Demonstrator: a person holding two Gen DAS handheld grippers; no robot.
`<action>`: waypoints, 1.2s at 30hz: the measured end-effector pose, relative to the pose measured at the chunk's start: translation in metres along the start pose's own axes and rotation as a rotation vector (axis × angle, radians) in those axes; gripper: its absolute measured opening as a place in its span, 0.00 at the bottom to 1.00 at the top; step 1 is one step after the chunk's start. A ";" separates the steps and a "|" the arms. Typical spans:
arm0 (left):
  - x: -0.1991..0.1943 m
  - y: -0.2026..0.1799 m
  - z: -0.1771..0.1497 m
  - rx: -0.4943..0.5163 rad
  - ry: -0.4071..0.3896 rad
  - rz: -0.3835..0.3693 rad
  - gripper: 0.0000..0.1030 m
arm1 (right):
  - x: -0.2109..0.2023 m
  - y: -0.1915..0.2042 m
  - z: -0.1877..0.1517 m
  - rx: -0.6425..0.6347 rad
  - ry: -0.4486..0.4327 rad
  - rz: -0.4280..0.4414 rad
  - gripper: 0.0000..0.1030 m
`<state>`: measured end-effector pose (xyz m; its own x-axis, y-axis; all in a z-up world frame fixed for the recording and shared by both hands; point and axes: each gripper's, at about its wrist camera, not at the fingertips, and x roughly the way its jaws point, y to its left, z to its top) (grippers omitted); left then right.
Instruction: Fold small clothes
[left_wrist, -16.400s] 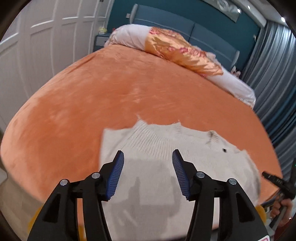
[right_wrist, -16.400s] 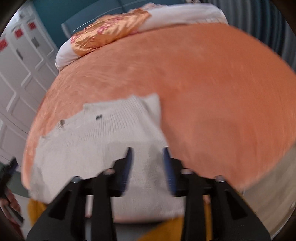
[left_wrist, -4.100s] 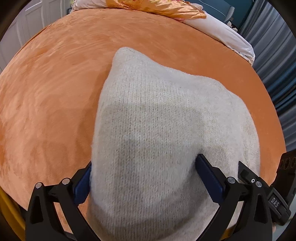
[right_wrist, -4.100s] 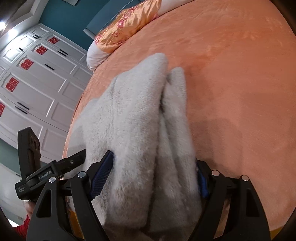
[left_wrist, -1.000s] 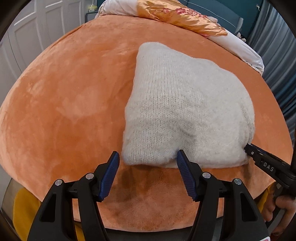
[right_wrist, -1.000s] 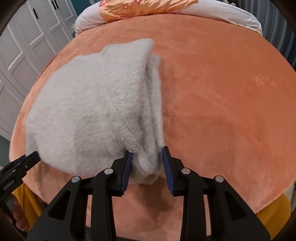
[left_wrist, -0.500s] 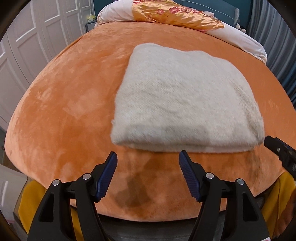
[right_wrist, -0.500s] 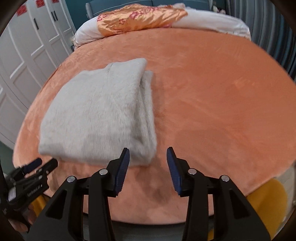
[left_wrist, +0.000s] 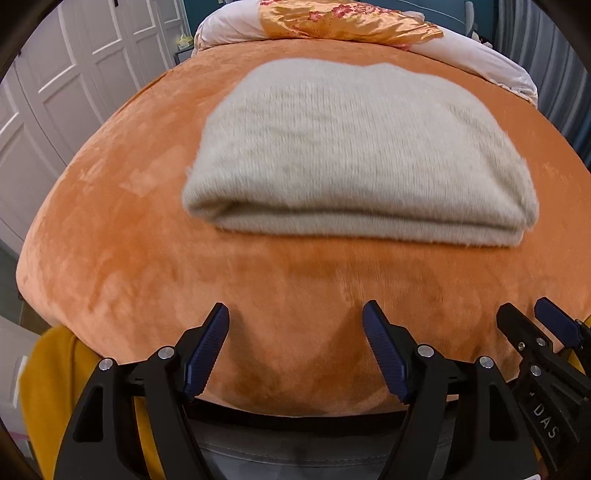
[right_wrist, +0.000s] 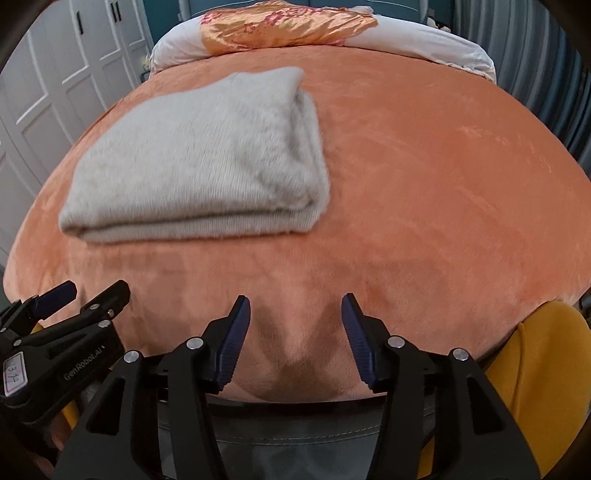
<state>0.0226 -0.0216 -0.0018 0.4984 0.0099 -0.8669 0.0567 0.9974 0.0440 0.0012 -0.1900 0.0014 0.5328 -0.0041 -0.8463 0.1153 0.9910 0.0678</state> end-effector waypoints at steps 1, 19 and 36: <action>0.000 -0.001 -0.002 -0.004 -0.010 0.002 0.70 | 0.001 0.000 -0.002 0.000 -0.002 -0.001 0.49; 0.007 -0.005 -0.018 -0.025 -0.118 0.041 0.85 | 0.008 0.014 -0.020 -0.042 -0.075 -0.030 0.62; 0.009 -0.003 -0.016 -0.022 -0.115 0.042 0.88 | 0.007 0.017 -0.024 -0.031 -0.081 -0.043 0.63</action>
<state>0.0130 -0.0231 -0.0172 0.5961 0.0451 -0.8017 0.0148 0.9976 0.0671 -0.0134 -0.1695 -0.0161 0.5937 -0.0563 -0.8027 0.1143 0.9933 0.0149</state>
